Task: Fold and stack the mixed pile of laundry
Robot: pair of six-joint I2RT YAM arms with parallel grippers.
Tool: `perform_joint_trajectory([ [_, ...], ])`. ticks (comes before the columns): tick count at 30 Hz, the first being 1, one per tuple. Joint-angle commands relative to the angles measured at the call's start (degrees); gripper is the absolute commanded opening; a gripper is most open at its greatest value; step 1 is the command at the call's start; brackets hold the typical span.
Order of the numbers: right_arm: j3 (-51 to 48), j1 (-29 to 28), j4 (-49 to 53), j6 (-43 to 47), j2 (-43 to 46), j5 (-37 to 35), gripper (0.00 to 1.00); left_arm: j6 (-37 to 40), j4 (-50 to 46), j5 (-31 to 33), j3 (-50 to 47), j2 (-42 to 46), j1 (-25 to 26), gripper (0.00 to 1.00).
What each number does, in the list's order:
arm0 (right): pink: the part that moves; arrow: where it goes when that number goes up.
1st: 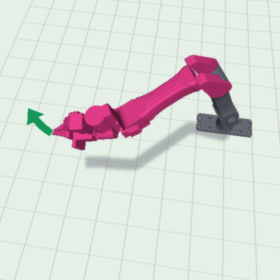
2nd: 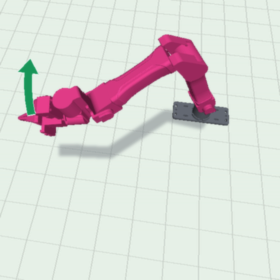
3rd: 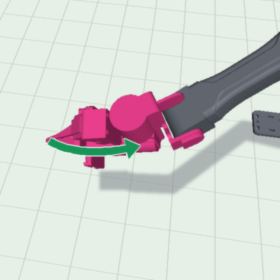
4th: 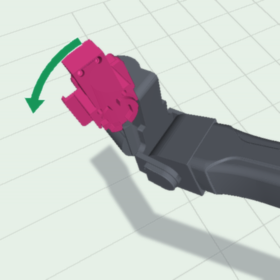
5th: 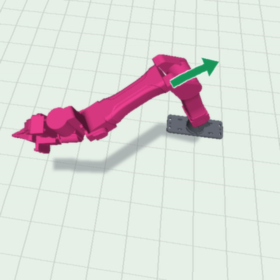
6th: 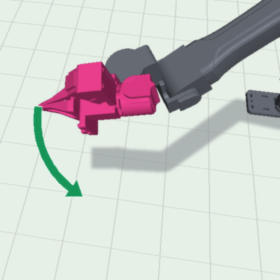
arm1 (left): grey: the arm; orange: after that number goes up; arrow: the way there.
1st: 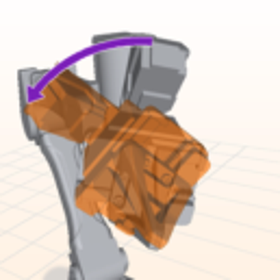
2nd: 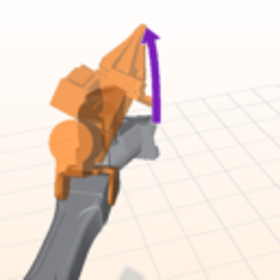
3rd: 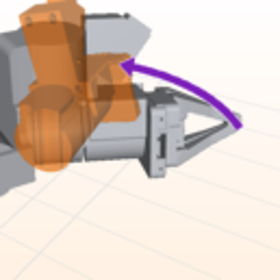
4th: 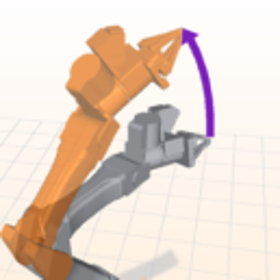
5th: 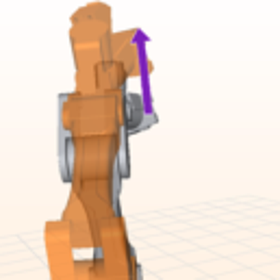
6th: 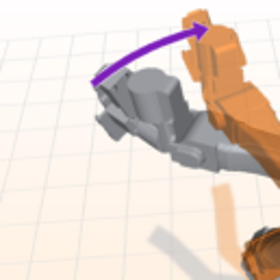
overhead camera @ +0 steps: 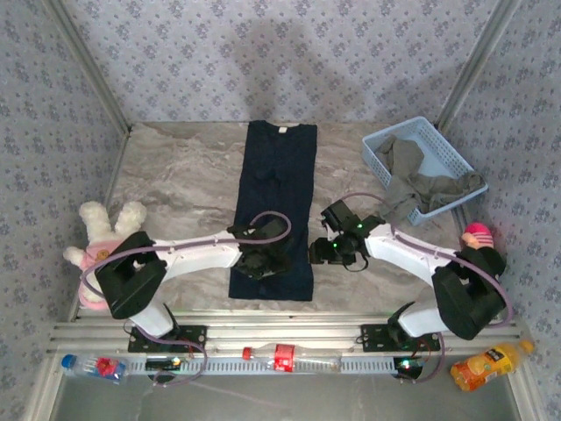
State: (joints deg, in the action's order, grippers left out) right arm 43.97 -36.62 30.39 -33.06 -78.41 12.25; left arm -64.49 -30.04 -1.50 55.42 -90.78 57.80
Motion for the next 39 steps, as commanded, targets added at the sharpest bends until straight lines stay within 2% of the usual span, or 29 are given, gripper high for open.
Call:
perform_joint_trajectory([
  [1,-1.5,-2.0,2.0,-2.4,2.6,2.0,0.59,-0.4,-7.9,4.3,2.8,6.9,-0.1,0.77],
  [5,-4.2,-4.9,0.4,-8.2,4.0,3.1,0.59,-1.8,-8.2,4.2,-3.8,15.7,-3.4,0.86],
  [9,-5.8,-9.0,-3.6,-15.0,3.4,3.3,0.57,-3.5,-4.7,-1.9,-14.4,25.4,-8.8,0.86],
  [15,-5.3,-15.1,-8.6,-22.7,-2.1,0.3,0.55,-5.1,-0.5,-9.4,-29.4,39.8,-14.2,0.78],
  [22,-2.7,-20.0,-8.5,-28.8,-6.0,-5.4,0.52,-1.9,-2.2,-13.6,-33.3,41.9,-14.6,0.71],
  [29,-0.5,-23.6,-8.9,-32.2,-8.8,-8.1,0.43,0.3,4.9,-16.7,-33.5,35.8,-14.6,0.51],
  [31,-0.3,-24.0,-9.1,-33.1,-8.9,-8.8,0.39,1.5,5.4,-16.9,-32.4,33.0,-14.6,0.39],
  [33,-0.3,-24.1,-9.7,-33.5,-9.0,-9.4,0.31,2.8,5.0,-16.4,-30.9,30.7,-14.6,0.20],
  [36,0.5,-23.8,-10.3,-33.0,-8.9,-9.9,0.13,4.8,2.3,-15.3,-28.2,28.7,-14.7,0.00],
  [39,3.0,-23.4,-9.0,-31.6,-8.1,-10.2,0.00,6.1,-2.7,-13.8,-23.5,28.5,-14.7,0.00],
])
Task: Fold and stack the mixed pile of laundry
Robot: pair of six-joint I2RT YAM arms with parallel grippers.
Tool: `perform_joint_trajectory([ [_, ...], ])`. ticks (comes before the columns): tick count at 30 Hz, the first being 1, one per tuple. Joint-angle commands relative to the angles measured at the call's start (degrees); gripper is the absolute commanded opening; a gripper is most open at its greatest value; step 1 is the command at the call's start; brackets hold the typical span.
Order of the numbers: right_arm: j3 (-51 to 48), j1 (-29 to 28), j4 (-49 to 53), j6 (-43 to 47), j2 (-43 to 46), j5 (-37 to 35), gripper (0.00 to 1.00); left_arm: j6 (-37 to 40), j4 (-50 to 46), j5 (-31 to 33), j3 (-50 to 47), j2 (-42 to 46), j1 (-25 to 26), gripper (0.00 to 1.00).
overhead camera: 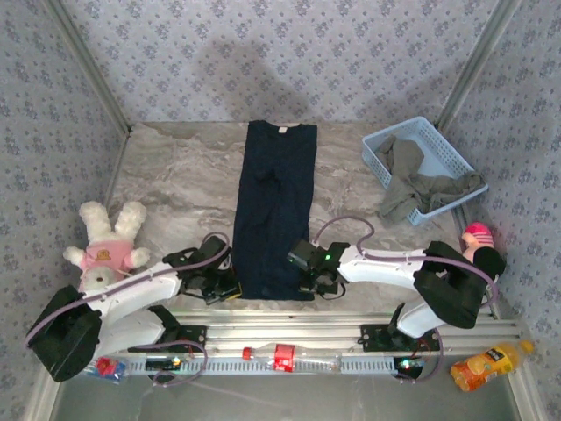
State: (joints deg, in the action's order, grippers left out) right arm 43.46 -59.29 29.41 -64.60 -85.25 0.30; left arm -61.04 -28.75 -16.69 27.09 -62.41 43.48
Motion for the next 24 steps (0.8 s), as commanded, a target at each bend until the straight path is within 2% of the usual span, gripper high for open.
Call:
perform_joint_trajectory([
  [1,4.6,-0.6,-7.0,0.3,-0.9,1.6,0.00,2.9,-5.3,1.6,6.5,0.4,-0.7,0.00],
  [7,9.1,4.5,-3.2,2.4,3.1,4.0,0.00,4.8,-9.5,2.1,19.0,-2.5,-4.4,0.00],
  [14,14.1,18.2,-4.7,8.2,2.6,9.6,0.00,8.7,-7.8,1.4,30.6,-13.9,-12.6,0.00],
  [19,21.2,28.2,-8.1,12.3,-5.3,16.5,0.00,11.1,-5.7,1.3,41.3,-25.6,-17.6,0.00],
  [24,34.7,35.0,-8.1,14.8,-18.3,20.5,0.00,13.2,-5.8,1.1,55.1,-39.9,-20.6,0.00],
])
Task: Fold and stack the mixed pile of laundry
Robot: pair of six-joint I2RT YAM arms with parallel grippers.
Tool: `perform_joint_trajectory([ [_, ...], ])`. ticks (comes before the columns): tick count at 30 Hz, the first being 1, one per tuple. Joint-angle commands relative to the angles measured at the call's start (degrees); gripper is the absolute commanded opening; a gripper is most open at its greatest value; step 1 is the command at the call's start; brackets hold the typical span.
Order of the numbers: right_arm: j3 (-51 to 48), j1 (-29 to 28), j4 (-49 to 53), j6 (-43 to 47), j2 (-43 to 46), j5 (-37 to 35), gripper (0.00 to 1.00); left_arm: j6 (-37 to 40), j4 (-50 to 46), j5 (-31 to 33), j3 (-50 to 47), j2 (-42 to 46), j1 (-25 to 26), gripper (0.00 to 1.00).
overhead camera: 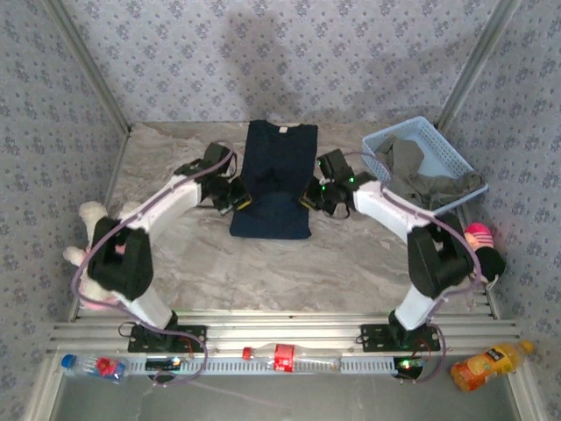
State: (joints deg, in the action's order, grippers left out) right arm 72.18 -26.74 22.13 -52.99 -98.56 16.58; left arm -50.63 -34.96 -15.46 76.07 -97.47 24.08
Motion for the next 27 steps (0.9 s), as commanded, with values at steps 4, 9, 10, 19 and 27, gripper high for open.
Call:
perform_joint_trajectory([
  [4,14.4,6.1,-0.2,2.6,-14.0,5.4,0.39,4.8,-2.1,1.2,17.6,-15.6,-2.4,0.38],
  [9,17.6,7.9,-1.5,4.6,-15.3,3.2,0.65,6.7,-9.7,2.3,29.8,-22.4,-2.9,0.99],
  [10,17.8,7.8,-0.7,5.7,-15.0,3.1,0.65,7.0,-9.6,2.4,30.0,-21.8,-2.8,0.98],
  [19,7.2,2.5,-0.4,9.9,-9.1,6.2,0.28,9.1,-4.3,0.2,14.0,-11.4,0.8,0.47],
  [27,-0.8,0.6,-5.6,4.9,-12.1,6.7,0.18,7.0,5.3,-1.2,-0.8,-11.6,2.5,0.05],
])
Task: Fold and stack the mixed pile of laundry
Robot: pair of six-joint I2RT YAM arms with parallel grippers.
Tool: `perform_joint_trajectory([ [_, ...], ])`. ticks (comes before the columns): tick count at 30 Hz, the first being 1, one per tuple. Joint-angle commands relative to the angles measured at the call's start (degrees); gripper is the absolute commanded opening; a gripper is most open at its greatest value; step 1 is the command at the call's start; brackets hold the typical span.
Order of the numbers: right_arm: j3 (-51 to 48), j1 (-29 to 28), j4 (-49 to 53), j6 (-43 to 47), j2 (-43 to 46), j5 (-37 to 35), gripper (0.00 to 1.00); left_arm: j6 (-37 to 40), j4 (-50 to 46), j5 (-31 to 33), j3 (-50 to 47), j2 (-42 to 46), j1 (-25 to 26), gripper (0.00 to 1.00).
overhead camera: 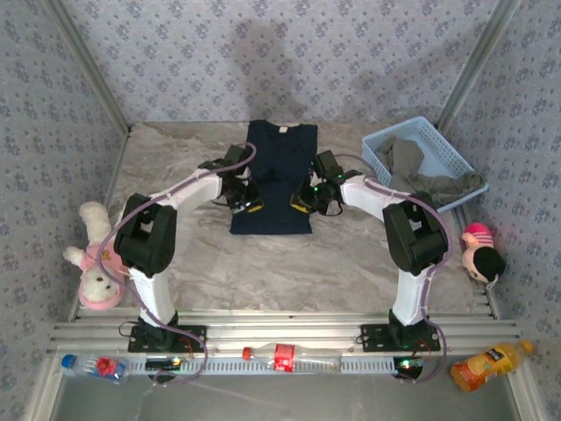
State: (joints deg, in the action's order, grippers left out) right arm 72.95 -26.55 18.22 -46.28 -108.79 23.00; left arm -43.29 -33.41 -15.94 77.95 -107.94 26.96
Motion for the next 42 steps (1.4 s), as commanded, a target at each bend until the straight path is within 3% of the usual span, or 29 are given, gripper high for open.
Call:
perform_joint_trajectory([
  [1,-1.9,0.3,-1.8,-1.8,-2.5,0.2,0.18,-0.2,3.8,-0.8,-3.4,-1.7,-0.4,0.05],
  [8,-9.4,-3.0,-0.3,3.0,-1.0,-4.6,0.32,1.0,3.0,0.8,-11.9,0.2,3.5,0.05],
  [16,-25.0,-11.6,3.5,0.6,13.2,-12.3,0.39,-5.9,6.1,3.0,-27.0,11.7,13.2,0.09],
  [19,-27.8,-15.3,6.2,-1.1,19.1,-15.8,0.44,-9.2,5.9,4.7,-30.2,16.8,16.6,0.14],
  [21,-28.4,-16.9,8.5,-2.4,23.1,-18.2,0.48,-11.2,4.5,6.3,-31.2,20.6,17.9,0.25],
  [24,-28.5,-18.7,11.9,-4.2,29.1,-21.4,0.54,-13.8,1.4,8.9,-31.6,26.5,18.4,0.59],
  [26,-28.7,-19.8,13.4,-6.0,32.3,-22.7,0.57,-14.8,-0.6,11.1,-31.9,30.6,18.4,0.72],
  [32,-31.0,-22.6,13.9,-11.3,35.8,-23.5,0.57,-16.4,-1.4,12.7,-36.1,36.9,17.9,0.72],
  [42,-34.1,-25.6,6.5,-17.3,31.9,-25.8,0.68,-18.1,6.5,11.8,-39.1,29.7,17.8,0.69],
])
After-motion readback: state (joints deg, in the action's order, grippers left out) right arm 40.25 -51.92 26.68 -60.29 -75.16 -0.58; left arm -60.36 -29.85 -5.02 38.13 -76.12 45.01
